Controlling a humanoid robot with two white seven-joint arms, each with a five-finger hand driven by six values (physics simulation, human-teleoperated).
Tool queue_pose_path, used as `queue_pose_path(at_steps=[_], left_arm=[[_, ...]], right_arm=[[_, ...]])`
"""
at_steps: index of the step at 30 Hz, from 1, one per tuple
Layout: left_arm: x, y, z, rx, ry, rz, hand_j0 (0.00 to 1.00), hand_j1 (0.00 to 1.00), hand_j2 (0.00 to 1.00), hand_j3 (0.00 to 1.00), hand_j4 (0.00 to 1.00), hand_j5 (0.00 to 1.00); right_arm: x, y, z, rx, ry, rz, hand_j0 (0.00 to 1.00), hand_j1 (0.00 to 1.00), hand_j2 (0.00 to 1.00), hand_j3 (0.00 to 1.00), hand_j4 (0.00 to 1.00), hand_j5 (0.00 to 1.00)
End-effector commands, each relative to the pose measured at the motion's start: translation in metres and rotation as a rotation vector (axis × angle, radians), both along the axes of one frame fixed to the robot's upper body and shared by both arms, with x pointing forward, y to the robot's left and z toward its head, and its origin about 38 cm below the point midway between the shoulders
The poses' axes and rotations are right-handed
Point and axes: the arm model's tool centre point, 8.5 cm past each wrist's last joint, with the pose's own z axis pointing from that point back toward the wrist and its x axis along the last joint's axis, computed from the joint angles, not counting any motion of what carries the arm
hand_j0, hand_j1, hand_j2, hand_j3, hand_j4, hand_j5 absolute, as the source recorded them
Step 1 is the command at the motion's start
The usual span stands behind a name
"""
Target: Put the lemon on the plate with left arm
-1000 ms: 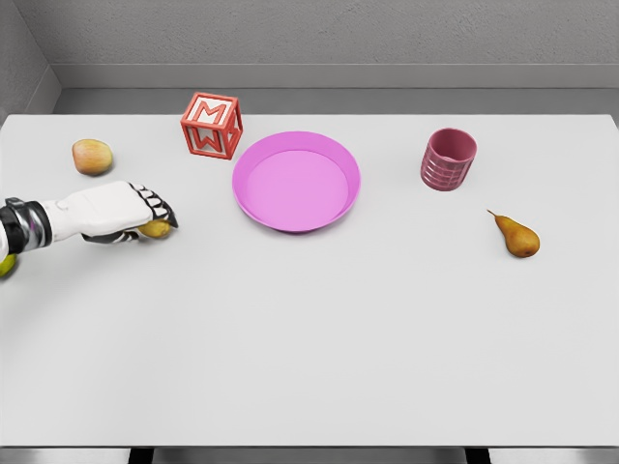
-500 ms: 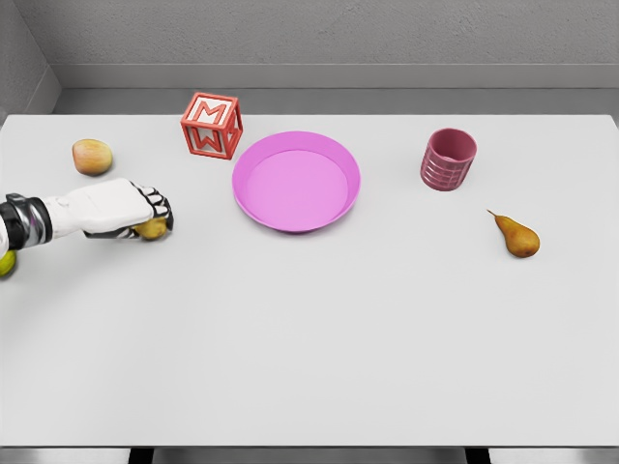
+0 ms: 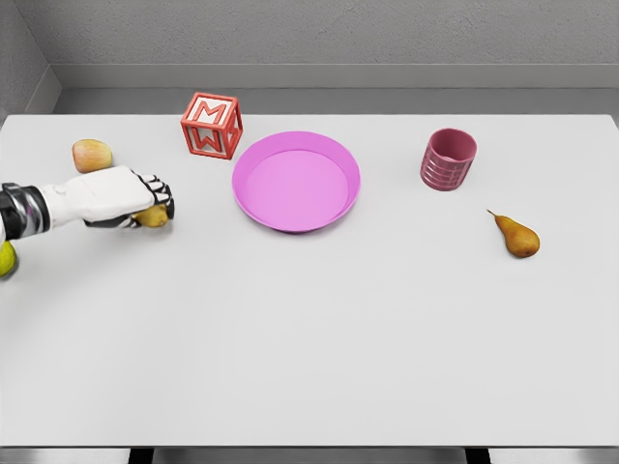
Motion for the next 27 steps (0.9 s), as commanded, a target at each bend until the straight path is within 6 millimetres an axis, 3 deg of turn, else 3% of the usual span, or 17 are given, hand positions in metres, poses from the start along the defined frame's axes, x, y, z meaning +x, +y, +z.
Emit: queue_pose_path(at_steps=[1, 4, 8, 11, 20, 27], left_arm=[[0.001, 0.000, 0.003, -0.025, -0.001, 0.006, 0.40, 0.40, 0.40, 0.40, 0.40, 0.40], [0.004, -0.001, 0.011, -0.053, -0.008, 0.010, 0.40, 0.40, 0.40, 0.40, 0.40, 0.40], [0.008, -0.016, 0.014, -0.084, -0.017, -0.015, 0.40, 0.40, 0.40, 0.40, 0.40, 0.40], [0.007, -0.042, 0.023, -0.124, -0.040, -0.073, 0.40, 0.40, 0.40, 0.40, 0.40, 0.40], [0.012, -0.081, 0.026, -0.194, -0.047, -0.135, 0.40, 0.40, 0.40, 0.40, 0.40, 0.40], [0.017, -0.092, 0.026, -0.216, -0.051, -0.143, 0.40, 0.40, 0.40, 0.40, 0.40, 0.40]], right_arm=[[0.000, 0.000, 0.000, 0.000, 0.000, -0.001, 1.00, 1.00, 1.00, 1.00, 1.00, 1.00], [0.000, 0.000, 0.000, 0.000, 0.000, -0.001, 1.00, 1.00, 1.00, 1.00, 1.00, 1.00], [0.000, 0.000, 0.000, 0.000, 0.000, 0.001, 1.00, 1.00, 1.00, 1.00, 1.00, 1.00], [0.000, 0.000, 0.000, 0.000, 0.000, -0.001, 1.00, 1.00, 1.00, 1.00, 1.00, 1.00], [0.000, 0.000, 0.000, 0.000, 0.000, -0.001, 1.00, 1.00, 1.00, 1.00, 1.00, 1.00], [0.000, 0.000, 0.000, 0.000, -0.001, -0.001, 1.00, 1.00, 1.00, 1.00, 1.00, 1.00]])
